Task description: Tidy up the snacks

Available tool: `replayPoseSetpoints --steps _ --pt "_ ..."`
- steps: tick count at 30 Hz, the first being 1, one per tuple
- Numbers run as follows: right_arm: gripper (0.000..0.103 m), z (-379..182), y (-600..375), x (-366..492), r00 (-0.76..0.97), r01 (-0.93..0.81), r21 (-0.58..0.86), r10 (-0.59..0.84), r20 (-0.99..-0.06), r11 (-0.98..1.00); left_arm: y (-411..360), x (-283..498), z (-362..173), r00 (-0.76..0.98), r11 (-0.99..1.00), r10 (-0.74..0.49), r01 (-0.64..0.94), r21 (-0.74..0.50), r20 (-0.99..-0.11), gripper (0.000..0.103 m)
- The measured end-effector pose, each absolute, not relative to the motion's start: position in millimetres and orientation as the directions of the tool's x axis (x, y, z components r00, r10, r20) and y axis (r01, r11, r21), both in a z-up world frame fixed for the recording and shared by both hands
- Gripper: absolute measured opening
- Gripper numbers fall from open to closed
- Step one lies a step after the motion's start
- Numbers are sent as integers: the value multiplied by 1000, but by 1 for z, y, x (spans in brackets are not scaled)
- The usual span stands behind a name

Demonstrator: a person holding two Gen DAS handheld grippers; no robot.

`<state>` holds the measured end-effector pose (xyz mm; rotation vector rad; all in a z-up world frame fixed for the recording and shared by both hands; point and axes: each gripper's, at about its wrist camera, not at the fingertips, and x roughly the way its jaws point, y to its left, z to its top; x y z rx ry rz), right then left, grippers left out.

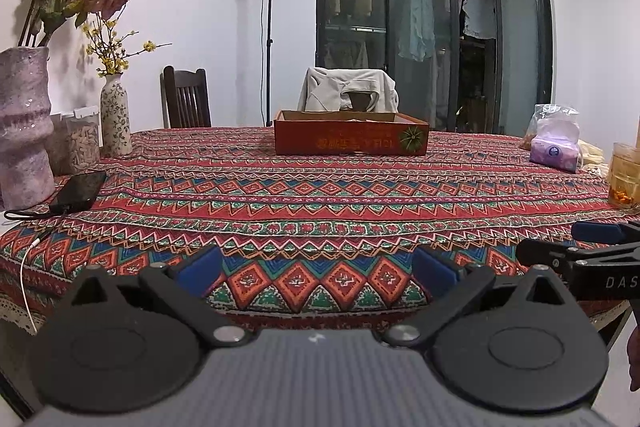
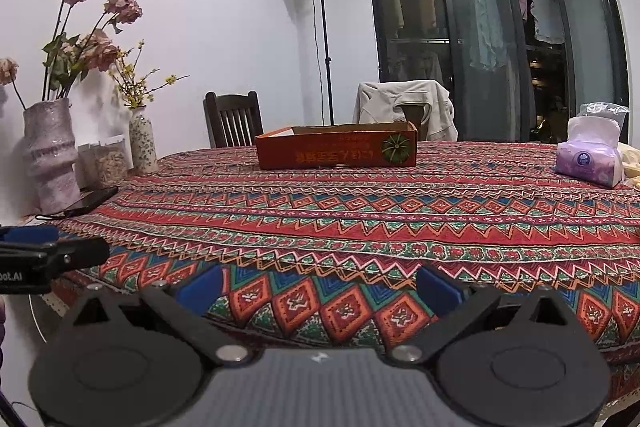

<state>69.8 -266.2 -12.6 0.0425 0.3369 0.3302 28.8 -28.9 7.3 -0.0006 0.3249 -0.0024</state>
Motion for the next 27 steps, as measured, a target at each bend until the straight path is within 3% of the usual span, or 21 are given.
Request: replayPoseSetpoints --steps 27 --pt "103 -14 -272 67 891 -309 99 324 -317 946 -30 29 7 948 1000 -9 11 3 -317 103"
